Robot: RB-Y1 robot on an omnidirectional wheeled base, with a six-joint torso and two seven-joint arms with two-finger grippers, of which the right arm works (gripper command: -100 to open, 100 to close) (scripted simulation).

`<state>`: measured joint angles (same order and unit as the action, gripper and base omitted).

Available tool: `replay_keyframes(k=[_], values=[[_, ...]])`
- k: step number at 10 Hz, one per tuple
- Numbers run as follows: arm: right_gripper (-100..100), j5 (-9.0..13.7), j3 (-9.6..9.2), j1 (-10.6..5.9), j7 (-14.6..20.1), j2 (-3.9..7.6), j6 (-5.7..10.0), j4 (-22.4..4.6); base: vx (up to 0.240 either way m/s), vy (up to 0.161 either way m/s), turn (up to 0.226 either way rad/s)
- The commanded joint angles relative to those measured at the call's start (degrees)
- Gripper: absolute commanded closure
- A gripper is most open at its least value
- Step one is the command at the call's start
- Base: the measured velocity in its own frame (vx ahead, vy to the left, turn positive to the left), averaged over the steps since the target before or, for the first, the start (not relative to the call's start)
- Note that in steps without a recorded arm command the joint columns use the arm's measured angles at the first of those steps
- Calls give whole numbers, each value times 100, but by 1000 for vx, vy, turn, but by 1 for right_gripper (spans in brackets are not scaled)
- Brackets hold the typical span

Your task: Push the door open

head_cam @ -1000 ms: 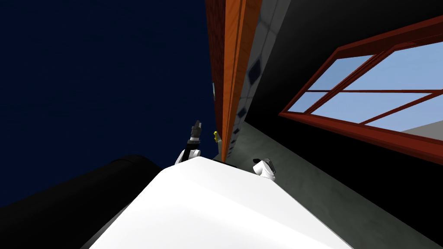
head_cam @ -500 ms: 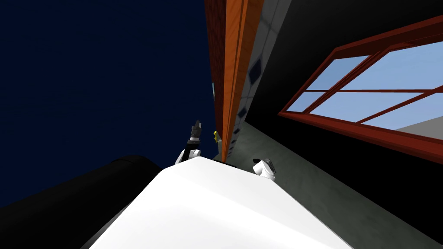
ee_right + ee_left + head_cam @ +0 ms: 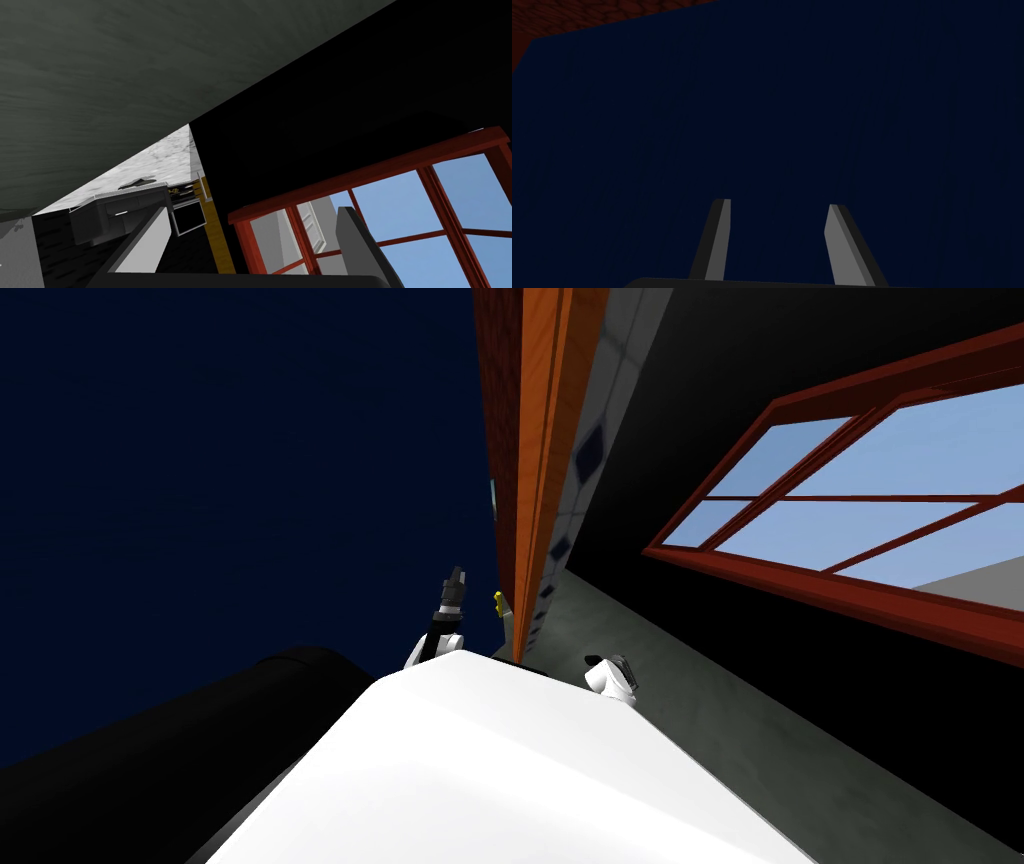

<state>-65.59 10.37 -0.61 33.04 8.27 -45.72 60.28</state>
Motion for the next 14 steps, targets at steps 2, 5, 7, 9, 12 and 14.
replay_keyframes(k=[2, 5, 7, 9, 12, 14], values=[[-100, -26, 58, 99, 39, -15, -160, -30, 0, 151, -87], [-100, -46, 100, 170, 67, -26, -276, -50, 1, 125, -33], [-100, -57, 122, 206, 82, -31, -337, -61, 2, 82, -34], [-100, -62, 133, 224, 89, -34, -368, -66, 3, 49, -55], [-100, -68, 144, 243, 97, -37, -399, -71, 0, 22, 6], [-100, -68, 144, 243, 97, -37, -399, -71, 0, 8, -2]])
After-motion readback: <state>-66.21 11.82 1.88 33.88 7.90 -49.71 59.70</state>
